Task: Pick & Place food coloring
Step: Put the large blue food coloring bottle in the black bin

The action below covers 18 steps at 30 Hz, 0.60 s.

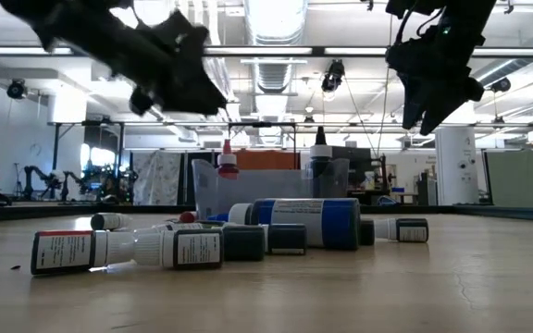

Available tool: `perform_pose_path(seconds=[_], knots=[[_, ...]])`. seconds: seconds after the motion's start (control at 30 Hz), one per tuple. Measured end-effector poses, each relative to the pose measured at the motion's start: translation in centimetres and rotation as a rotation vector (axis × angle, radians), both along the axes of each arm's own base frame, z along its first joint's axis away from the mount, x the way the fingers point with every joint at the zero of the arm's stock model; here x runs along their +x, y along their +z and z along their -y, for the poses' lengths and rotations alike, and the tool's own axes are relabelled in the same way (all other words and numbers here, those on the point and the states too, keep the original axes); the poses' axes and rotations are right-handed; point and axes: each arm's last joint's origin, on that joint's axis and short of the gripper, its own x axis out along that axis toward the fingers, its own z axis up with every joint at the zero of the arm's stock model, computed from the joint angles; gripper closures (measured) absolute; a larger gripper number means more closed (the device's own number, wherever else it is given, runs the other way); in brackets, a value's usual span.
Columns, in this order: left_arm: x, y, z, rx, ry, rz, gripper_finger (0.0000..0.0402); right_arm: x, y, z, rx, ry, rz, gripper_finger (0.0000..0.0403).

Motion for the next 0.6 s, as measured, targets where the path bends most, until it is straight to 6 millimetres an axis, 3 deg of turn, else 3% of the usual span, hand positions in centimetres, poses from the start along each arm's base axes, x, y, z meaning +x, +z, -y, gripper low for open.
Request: perform_pose_path(seconds=[0.27, 0.47, 0.6], knots=[[-3.2, 3.0, 4.8, -0.209, -0.385, -0.156, 0.0282, 1.5, -1.4, -2.8, 0.125, 0.267, -0.048, 0.0168], [-3.6, 1.2, 9.3, -0.115, -0.673, -0.345, 0.0282, 4.5, -3.4, -6.1, 0.12, 0.411, -0.045, 0.0168], [-4.1, -0.3, 10.8, -0.123, -0.701, -0.443, 0.0282, 7.2, -3.9, -8.4, 0.124, 0.468, -0.017, 0.0168]])
